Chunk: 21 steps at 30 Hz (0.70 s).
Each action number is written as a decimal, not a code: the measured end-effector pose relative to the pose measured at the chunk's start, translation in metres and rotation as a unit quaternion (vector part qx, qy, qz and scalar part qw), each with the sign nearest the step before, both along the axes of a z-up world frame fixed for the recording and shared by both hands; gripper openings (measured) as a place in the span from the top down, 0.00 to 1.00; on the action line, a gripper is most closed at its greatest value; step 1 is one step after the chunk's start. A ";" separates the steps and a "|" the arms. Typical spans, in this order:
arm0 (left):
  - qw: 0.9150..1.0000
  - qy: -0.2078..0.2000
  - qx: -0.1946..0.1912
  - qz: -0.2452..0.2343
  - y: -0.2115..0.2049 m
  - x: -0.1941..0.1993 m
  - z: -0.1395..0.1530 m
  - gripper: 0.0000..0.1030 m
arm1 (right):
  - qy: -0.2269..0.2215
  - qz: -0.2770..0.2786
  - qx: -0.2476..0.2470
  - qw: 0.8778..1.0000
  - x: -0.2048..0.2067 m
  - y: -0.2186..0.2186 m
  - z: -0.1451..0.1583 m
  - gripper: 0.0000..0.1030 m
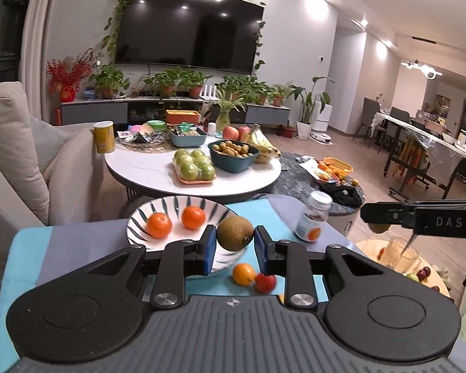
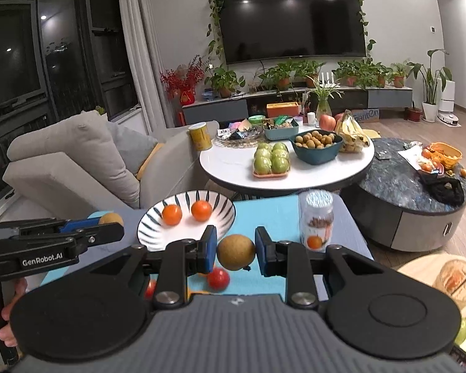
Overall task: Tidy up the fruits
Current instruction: 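Carry both brown fruits over the striped bowl with both tools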
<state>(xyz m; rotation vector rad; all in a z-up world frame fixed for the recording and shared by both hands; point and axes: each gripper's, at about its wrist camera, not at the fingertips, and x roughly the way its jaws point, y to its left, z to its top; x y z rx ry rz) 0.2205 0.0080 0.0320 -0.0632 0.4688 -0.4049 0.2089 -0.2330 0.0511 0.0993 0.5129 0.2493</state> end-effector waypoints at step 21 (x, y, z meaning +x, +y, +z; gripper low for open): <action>0.999 0.000 0.015 0.042 0.012 0.040 0.008 0.76 | -0.006 0.002 0.005 1.000 0.056 0.008 0.008 0.24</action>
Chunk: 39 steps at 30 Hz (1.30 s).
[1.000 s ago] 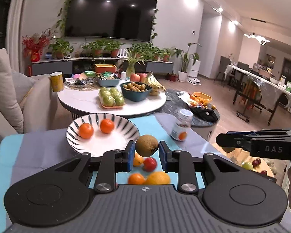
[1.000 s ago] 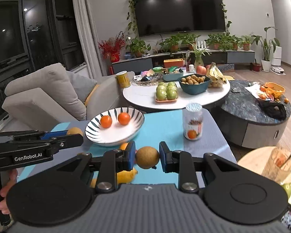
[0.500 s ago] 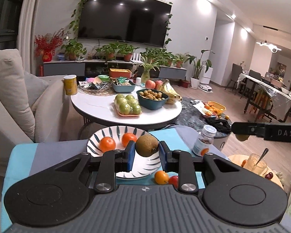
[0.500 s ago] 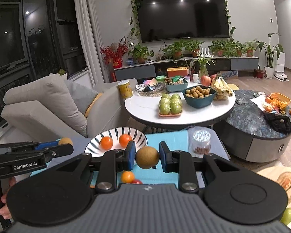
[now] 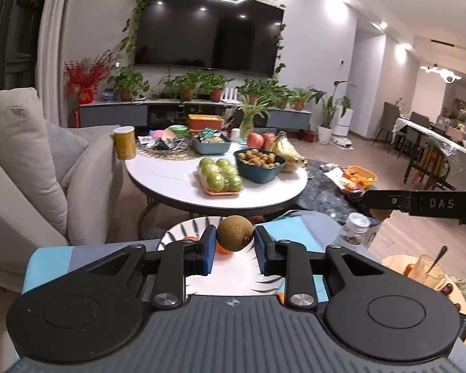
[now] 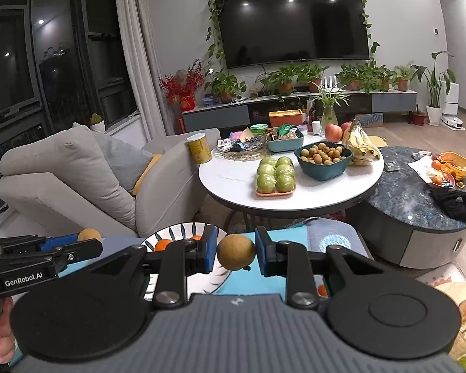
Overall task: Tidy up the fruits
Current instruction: 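Carry both brown fruits over the striped bowl with both tools, then open both tools to drop the brown fruits into the bowl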
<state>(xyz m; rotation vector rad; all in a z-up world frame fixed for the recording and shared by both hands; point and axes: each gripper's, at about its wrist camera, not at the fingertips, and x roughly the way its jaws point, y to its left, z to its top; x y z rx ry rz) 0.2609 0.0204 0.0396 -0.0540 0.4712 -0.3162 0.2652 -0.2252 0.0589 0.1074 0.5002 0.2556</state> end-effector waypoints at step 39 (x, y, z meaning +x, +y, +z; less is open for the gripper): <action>0.993 0.115 0.010 0.004 0.001 0.082 -0.091 0.76 | 0.120 0.065 0.001 0.991 0.077 0.059 -0.083 0.24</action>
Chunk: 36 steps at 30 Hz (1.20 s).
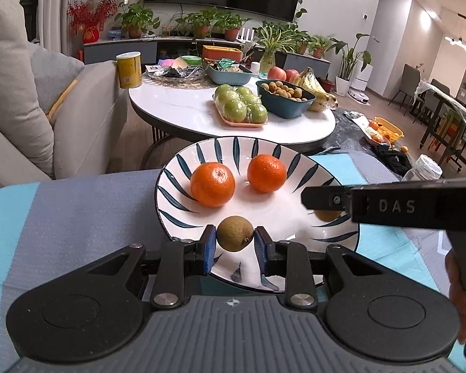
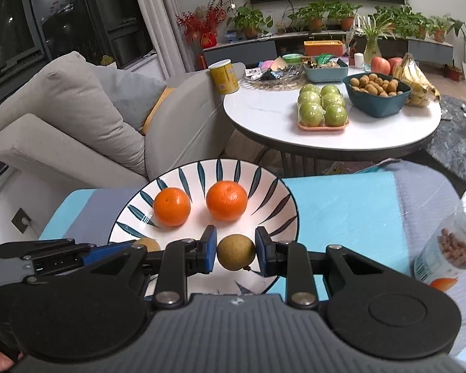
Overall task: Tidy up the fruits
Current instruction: 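Open both tools to drop the brown fruits into the bowl, then lower the right tool onto the yellow lemon and close it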
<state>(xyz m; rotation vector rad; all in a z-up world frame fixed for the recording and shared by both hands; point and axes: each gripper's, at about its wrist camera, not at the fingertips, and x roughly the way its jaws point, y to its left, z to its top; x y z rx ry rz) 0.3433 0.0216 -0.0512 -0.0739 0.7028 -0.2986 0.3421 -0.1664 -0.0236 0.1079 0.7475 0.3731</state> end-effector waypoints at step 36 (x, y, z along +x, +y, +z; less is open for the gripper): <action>0.999 -0.020 -0.012 -0.024 -0.015 -0.049 0.024 0.56 | 0.002 -0.031 0.030 0.999 -0.026 -0.029 0.024 0.24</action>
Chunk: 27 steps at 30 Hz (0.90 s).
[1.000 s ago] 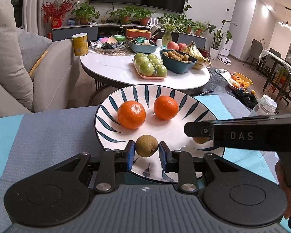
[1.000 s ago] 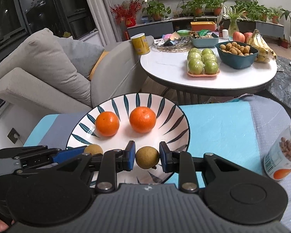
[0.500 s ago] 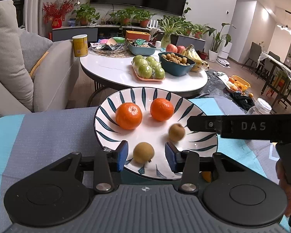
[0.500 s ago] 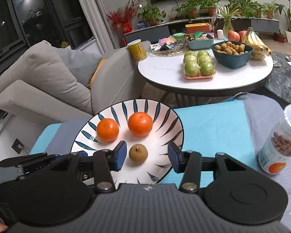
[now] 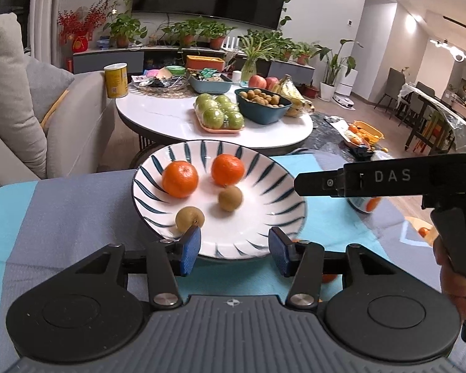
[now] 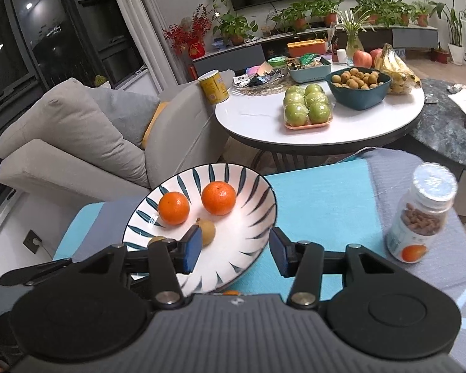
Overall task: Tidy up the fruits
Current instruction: 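Lower the right tool onto the yellow lemon and close it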
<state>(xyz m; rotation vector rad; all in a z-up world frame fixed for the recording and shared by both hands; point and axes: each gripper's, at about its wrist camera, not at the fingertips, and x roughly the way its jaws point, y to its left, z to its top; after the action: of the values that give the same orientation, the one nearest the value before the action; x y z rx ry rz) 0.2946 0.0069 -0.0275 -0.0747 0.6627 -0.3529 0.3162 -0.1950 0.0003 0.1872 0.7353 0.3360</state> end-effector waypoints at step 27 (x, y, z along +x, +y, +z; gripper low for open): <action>0.996 0.012 -0.001 -0.088 -0.042 -0.076 -0.015 0.57 | 0.108 -0.006 0.090 0.990 -0.053 -0.037 -0.023 0.23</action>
<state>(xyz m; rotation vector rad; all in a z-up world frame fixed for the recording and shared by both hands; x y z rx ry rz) 0.2187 -0.0349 -0.0424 -0.0216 0.6939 -0.5229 0.2635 -0.2318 -0.0227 0.4030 0.9183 0.3754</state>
